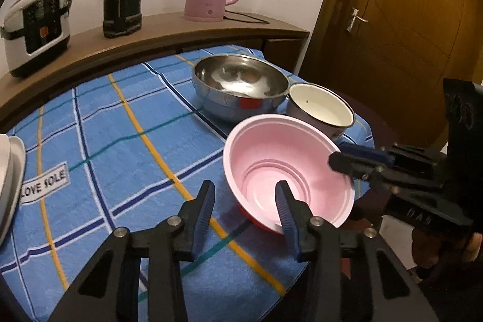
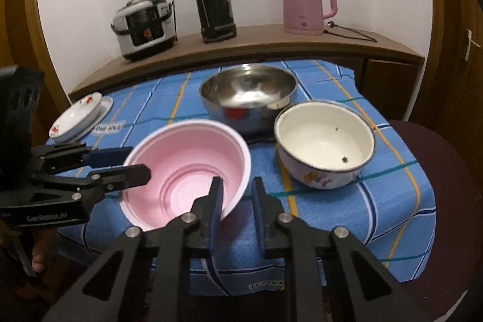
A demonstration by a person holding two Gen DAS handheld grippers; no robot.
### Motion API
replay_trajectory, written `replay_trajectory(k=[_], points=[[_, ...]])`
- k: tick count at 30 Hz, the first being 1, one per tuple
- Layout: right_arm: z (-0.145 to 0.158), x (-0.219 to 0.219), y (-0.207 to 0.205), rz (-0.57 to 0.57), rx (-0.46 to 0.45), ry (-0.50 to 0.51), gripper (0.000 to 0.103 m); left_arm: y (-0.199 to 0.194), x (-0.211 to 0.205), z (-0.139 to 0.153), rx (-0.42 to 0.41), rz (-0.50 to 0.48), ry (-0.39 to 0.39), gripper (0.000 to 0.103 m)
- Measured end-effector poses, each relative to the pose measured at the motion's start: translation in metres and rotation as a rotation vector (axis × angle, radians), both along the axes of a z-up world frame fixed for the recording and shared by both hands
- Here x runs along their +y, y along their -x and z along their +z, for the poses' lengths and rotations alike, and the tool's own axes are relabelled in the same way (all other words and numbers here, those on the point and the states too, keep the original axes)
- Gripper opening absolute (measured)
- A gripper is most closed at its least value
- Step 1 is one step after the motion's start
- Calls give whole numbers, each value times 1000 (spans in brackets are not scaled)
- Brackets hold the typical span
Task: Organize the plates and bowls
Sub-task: 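Close both tools on the pink bowl rim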
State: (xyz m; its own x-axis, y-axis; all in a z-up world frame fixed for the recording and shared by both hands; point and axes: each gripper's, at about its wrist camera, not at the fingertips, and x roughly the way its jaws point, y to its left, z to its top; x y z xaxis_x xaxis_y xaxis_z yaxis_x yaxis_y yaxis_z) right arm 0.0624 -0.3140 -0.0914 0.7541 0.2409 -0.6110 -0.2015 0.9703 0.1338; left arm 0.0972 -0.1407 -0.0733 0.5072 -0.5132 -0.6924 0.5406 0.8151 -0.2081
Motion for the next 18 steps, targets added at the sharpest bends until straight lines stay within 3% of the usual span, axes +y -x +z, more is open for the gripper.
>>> replay_trajectory(k=[13, 15, 18], points=[[3, -6, 1, -15, -9, -12, 18, -2, -2, -2, 4, 15, -7, 44], [3, -4, 1, -1, -13, -16, 14, -2, -2, -3, 8, 16, -7, 29], [4, -2, 2, -3, -22, -10, 12, 1, -5, -3, 5, 20, -18, 22]])
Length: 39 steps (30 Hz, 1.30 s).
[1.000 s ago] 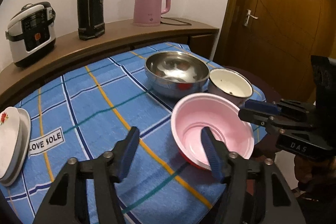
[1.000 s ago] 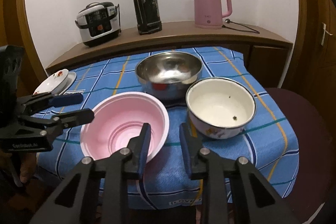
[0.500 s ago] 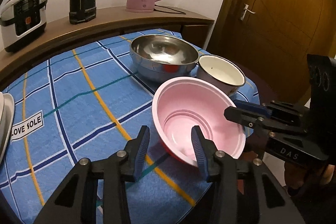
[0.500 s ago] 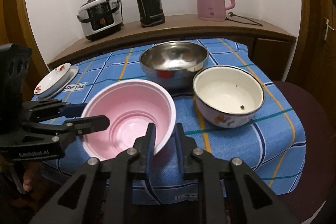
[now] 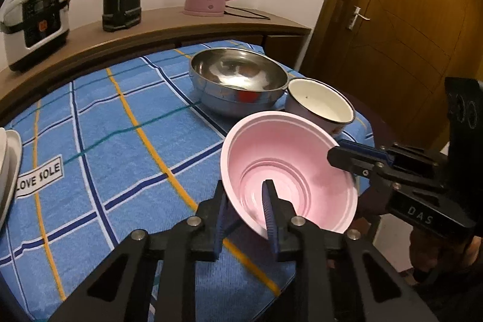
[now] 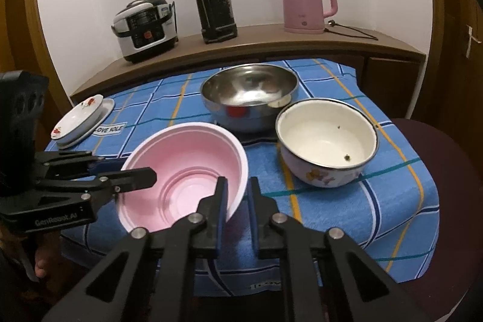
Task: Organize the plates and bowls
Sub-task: 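Close both tools on the pink bowl rim, then lift the pink bowl with both tools and carry it over the steel bowl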
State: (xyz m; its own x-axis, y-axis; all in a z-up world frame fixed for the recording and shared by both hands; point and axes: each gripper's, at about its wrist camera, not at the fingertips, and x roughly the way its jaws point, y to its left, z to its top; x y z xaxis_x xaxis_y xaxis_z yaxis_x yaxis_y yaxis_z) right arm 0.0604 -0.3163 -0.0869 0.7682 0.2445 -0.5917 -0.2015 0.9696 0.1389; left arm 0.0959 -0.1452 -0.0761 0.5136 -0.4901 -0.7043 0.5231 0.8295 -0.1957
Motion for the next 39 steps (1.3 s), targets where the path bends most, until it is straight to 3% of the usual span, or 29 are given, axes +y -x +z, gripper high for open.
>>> replay_trajectory(k=[8, 14, 34, 39], points=[[23, -5, 2, -18, -52, -28, 10, -6, -1, 15, -11, 2, 10, 21], [39, -4, -3, -24, -82, -29, 10, -23, 2, 29, -10, -10, 60, 21], [81, 9, -10, 9, -155, -43, 10, -44, 25, 75, -112, 10, 163, 21], [93, 14, -16, 9, -175, -37, 10, -51, 30, 89, -158, 10, 159, 21]])
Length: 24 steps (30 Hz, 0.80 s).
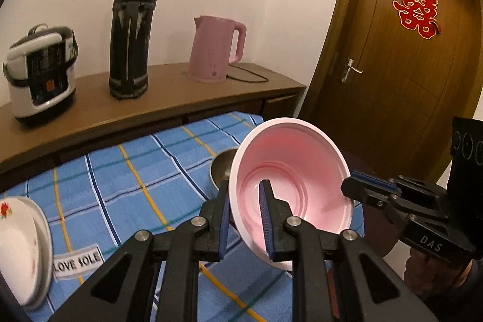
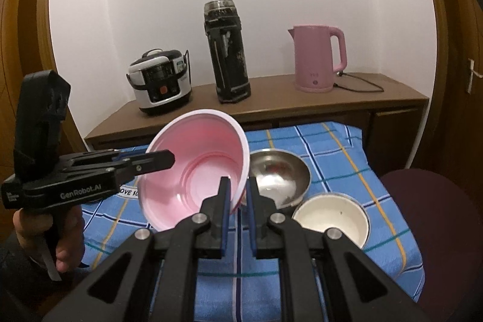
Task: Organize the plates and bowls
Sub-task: 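Lift the pink bowl with both tools and carry it over the steel bowl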
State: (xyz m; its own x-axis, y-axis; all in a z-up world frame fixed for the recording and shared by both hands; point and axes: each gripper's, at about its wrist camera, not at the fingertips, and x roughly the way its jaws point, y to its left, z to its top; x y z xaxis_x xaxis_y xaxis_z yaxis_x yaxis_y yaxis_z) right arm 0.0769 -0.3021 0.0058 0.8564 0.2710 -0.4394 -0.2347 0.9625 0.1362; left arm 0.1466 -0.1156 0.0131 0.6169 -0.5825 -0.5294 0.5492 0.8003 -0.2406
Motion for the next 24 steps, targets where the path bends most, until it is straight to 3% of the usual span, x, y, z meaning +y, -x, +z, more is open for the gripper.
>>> replay_trajectory(k=[10, 24], points=[[18, -1, -14, -41, -32, 21, 10, -19, -4, 15, -31, -14, 20, 21], [20, -14, -41, -84, -21, 3, 10, -54, -20, 12, 33, -25, 48, 21]])
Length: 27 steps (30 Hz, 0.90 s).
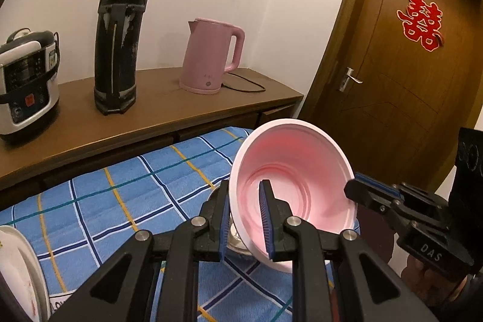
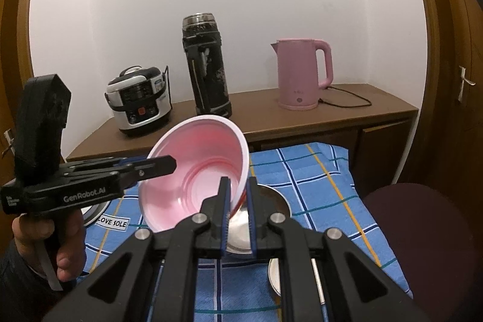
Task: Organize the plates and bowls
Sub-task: 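Lift the pink bowl with both tools and carry it over the steel bowl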
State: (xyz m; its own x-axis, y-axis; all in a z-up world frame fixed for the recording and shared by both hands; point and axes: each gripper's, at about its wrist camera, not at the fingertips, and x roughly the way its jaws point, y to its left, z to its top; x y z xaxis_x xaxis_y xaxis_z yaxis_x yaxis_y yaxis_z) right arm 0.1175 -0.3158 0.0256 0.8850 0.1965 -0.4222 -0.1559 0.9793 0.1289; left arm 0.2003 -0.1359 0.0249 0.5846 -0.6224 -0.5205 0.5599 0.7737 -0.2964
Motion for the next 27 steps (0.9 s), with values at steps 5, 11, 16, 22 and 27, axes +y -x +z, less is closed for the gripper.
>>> replay_trajectory(k=[5, 11, 16, 22, 27], points=[[-3, -5, -7, -16, 10, 6, 10, -8, -6, -4, -6, -27, 13, 21], [-5, -8, -12, -27, 20, 10, 10, -17, -13, -12, 2, -42, 0, 21], [-11, -7, -19, -31, 35, 5, 10, -24, -14, -22, 32, -55, -1, 21], [-20, -8, -30, -35, 58, -7, 10, -30, -14, -30, 67, -53, -4, 21], [-27, -11, -39, -39, 84, -22, 10, -33, -15, -36, 91, -53, -14, 21]])
